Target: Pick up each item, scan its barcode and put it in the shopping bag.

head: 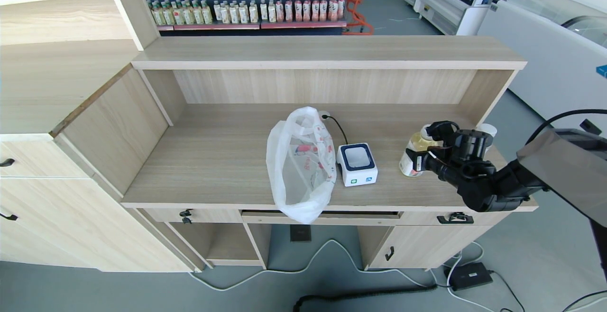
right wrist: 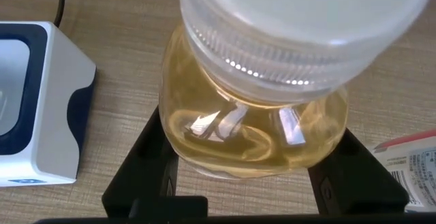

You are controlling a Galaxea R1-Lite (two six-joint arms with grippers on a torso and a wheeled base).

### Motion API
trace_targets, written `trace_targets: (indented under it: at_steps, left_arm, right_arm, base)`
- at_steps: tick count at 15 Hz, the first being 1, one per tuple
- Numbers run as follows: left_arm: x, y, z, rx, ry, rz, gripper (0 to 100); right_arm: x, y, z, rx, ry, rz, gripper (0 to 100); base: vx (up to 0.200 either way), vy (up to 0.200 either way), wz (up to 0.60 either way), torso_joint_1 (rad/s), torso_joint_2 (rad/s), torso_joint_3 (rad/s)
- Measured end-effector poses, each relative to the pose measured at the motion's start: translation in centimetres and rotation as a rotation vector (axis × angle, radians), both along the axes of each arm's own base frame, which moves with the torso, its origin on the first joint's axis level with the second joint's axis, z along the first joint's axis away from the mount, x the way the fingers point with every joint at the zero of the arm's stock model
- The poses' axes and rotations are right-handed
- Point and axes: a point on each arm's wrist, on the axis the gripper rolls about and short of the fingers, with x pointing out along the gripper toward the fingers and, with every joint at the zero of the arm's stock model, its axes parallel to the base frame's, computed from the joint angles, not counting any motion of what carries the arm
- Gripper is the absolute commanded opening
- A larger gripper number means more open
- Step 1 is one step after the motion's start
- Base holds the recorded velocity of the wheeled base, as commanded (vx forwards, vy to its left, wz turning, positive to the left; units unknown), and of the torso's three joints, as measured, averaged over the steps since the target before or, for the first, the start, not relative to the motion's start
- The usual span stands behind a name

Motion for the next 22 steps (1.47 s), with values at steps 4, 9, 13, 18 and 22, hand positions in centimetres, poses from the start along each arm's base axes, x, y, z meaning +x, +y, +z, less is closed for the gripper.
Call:
trace_targets:
  at_steps: [4, 9, 13, 18, 22]
  left_arm:
    - [0.0, 0.0, 0.0, 0.0, 0.0, 0.0, 100]
    - [0.0, 0.0, 0.0, 0.0, 0.0, 0.0, 100]
    - [0.0, 0.0, 0.0, 0.0, 0.0, 0.0, 100]
    - [0.0, 0.0, 0.0, 0.0, 0.0, 0.0, 100]
    - [0.0, 0.0, 0.0, 0.0, 0.0, 0.0, 100]
  right_arm:
    - [0.2, -0.1, -0.3, 0.0, 0.003, 0.005, 0]
    - [0.9, 0.1, -0.7, 0.0, -0.004, 0.009, 0]
    - [1.8, 0.0, -0.9, 0.002, -0.026, 0.013, 0]
    - [2.1, 0.2, -1.2, 0.005, -0.037, 0.033, 0]
    - [1.2, 0.1, -1.0, 0.012, -0.032, 0.052, 0]
  base:
    - [0.0, 0.0, 0.0, 0.0, 0.0, 0.0]
    - [0.0, 0.0, 0.0, 0.0, 0.0, 0.0]
    - [0.0, 0.0, 0.0, 0.0, 0.0, 0.0]
    - [0.0, 0.0, 0.0, 0.0, 0.0, 0.0]
    - [0.0, 0.0, 0.0, 0.0, 0.0, 0.0]
